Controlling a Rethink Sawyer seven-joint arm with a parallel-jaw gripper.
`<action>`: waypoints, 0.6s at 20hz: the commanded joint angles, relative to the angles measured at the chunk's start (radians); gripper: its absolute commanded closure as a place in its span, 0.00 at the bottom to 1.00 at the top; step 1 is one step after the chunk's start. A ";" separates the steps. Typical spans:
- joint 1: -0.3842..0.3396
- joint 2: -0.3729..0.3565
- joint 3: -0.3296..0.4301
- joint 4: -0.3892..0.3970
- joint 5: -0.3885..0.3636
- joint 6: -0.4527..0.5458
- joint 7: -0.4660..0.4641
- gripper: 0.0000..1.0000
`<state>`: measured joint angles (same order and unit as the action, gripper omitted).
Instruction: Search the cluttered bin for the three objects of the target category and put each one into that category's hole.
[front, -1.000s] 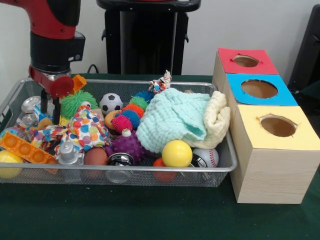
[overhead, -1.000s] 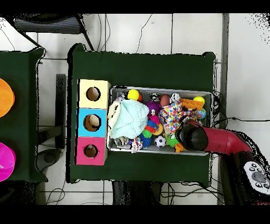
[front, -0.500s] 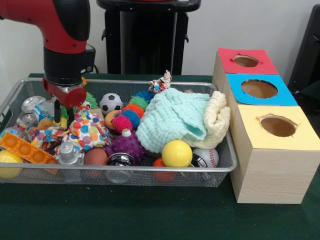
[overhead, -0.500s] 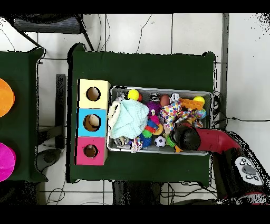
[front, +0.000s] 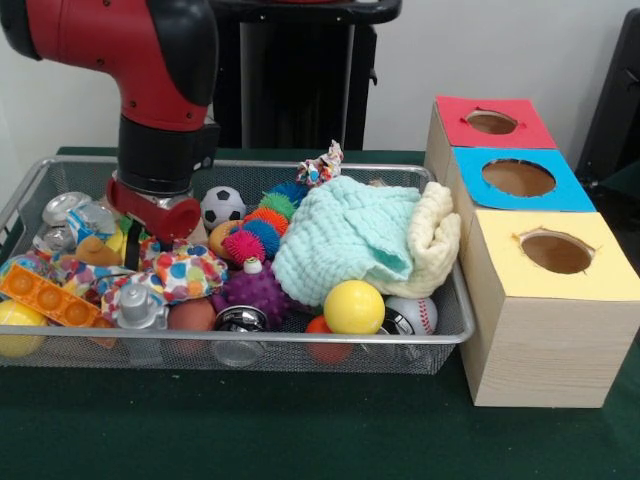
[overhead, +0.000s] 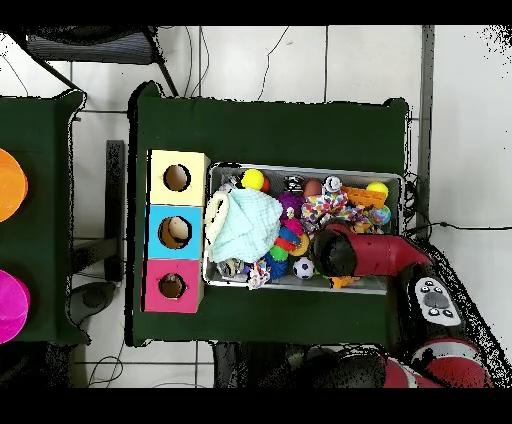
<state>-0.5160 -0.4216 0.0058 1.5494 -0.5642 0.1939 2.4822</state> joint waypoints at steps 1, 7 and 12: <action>0.078 0.044 -0.088 -0.111 0.001 -0.049 0.093 0.00; 0.075 0.006 -0.094 -0.097 0.015 -0.018 0.052 0.00; 0.068 -0.030 -0.082 -0.072 0.021 0.024 0.023 0.00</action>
<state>-0.4387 -0.4295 -0.0897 1.5108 -0.5642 0.1809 2.4822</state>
